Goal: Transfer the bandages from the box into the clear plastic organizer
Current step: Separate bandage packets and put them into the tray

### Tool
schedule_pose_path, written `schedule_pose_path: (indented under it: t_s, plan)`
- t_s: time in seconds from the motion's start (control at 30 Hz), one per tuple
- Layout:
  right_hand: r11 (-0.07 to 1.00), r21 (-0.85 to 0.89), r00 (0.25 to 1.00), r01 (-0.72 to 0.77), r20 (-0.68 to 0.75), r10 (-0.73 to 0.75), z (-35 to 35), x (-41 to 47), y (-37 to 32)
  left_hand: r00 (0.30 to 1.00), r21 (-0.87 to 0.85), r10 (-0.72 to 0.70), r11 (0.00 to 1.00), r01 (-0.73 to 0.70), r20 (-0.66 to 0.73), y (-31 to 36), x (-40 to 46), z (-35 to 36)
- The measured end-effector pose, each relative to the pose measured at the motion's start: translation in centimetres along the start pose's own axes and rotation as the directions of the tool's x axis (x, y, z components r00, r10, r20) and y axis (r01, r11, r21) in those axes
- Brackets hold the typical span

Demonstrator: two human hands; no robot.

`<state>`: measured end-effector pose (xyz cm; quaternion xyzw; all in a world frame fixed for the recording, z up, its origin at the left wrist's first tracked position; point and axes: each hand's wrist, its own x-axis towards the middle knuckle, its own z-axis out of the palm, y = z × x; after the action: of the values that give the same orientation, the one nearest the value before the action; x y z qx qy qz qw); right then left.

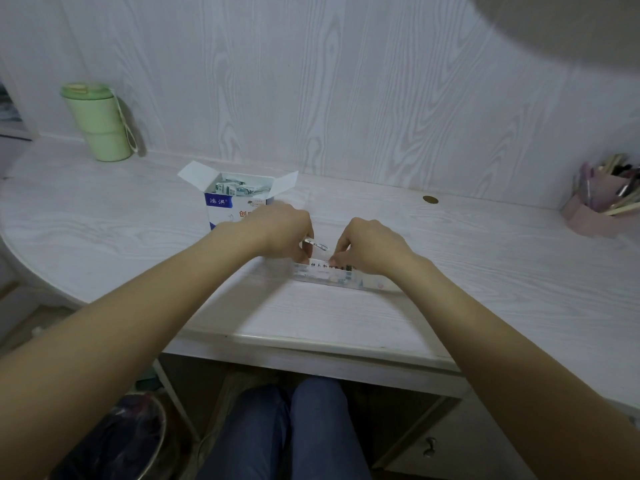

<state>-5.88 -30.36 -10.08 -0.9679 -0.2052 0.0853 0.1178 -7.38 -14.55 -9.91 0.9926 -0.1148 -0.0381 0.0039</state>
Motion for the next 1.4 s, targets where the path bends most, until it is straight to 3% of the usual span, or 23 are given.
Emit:
schedule_pose_path:
  t_s: [0.47, 0.77, 1.03, 1.1, 1.17, 1.23, 1.3, 1.4]
  plan:
    - [0.998, 0.027, 0.999, -0.048, 0.022, 0.047, -0.1, 0.4, 0.2, 0.998, -0.035, 0.012, 0.999, -0.01, 0.063, -0.3, 0.6, 0.2]
    - [0.995, -0.057, 0.995, -0.078, 0.065, 0.081, 0.1, 0.7, 0.5, 0.996, -0.051, 0.024, 0.999, -0.02, 0.084, -0.1, 0.2, -0.4]
    - [0.994, -0.033, 0.993, -0.102, 0.052, 0.104, -0.5, 0.0, 0.3, 0.99, -0.173, -0.022, 0.985, -0.003, -0.141, -0.2, -1.1, -1.2]
    - [0.989, 0.101, 0.993, -0.105, -0.042, 0.109, -1.5, -0.7, 0.4, 0.985, -0.248, -0.042, 0.969, -0.001, -0.17, 0.0, -1.6, -1.3]
    - [0.909, 0.413, 0.974, -0.054, -0.177, 0.139, -2.6, -1.6, 0.4, 0.985, -0.344, -0.051, 0.939, -0.01, -0.167, 0.3, -2.0, -1.4]
    - [0.729, 0.685, 0.984, -0.022, -0.115, 0.138, -3.3, -2.8, 0.1, 0.984, -0.359, -0.044, 0.933, -0.022, -0.175, 0.8, -2.3, -1.5]
    - [0.617, 0.786, 0.998, -0.046, 0.017, 0.052, -3.2, -3.6, -0.4, 0.978, -0.333, -0.039, 0.942, -0.033, -0.204, 1.5, -2.3, -1.5]
    - [0.448, 0.894, 0.999, -0.017, 0.003, 0.033, -2.6, -3.6, -0.3, 0.984, -0.42, -0.037, 0.907, -0.04, -0.174, 2.2, -2.6, -1.6]
